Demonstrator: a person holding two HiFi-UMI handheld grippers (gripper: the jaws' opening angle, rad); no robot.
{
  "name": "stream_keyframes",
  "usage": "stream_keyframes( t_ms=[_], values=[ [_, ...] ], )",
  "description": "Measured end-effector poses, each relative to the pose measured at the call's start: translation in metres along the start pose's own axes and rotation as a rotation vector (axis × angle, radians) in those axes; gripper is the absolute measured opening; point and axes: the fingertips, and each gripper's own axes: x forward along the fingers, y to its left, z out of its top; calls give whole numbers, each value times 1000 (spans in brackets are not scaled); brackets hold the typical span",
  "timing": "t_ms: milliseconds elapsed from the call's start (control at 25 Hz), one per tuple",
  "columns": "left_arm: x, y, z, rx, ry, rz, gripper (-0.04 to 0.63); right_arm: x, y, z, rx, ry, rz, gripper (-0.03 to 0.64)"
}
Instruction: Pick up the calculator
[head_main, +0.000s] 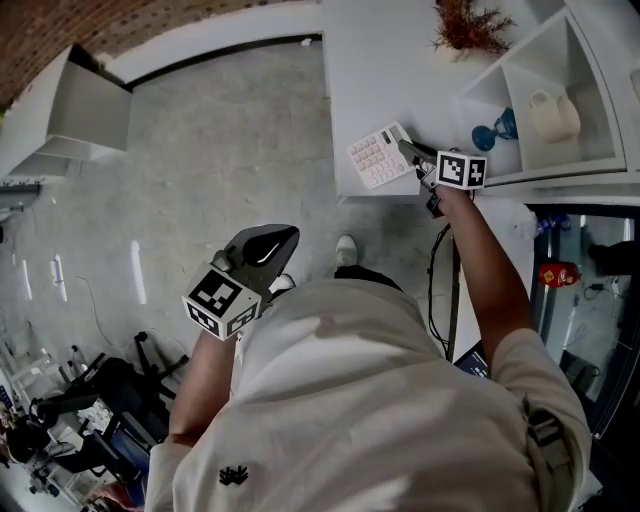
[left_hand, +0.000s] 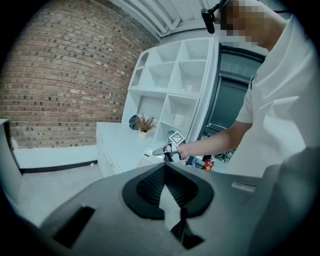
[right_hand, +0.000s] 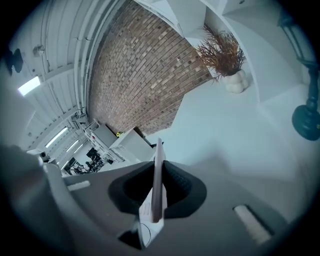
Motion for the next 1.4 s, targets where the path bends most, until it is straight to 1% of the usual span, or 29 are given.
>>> stream_keyframes(
  t_ms=[360,560,680,840,1040,1400],
  values=[
    [-65,3,-22,17,-39,-23,5,-18,78,-2,-39,-62,-16,58],
    [-99,3,-39,21,-47,-31,5,-23,128,-11,-66,-75,-12,58],
    [-122,1,-52,25,-50,-35,5,-27,159,-23,-77,-83,-8,58],
    [-165,0,-75,31,-49,-42,5,-26,212,-48,-94,-82,1,58],
    [-182,1,-83,33,-46,-50,5,-30,244,-53,-105,-93,19,58],
    [-219,-8,-113,43,-32,-86,5,-32,307,-83,-120,-105,32,58]
  ],
)
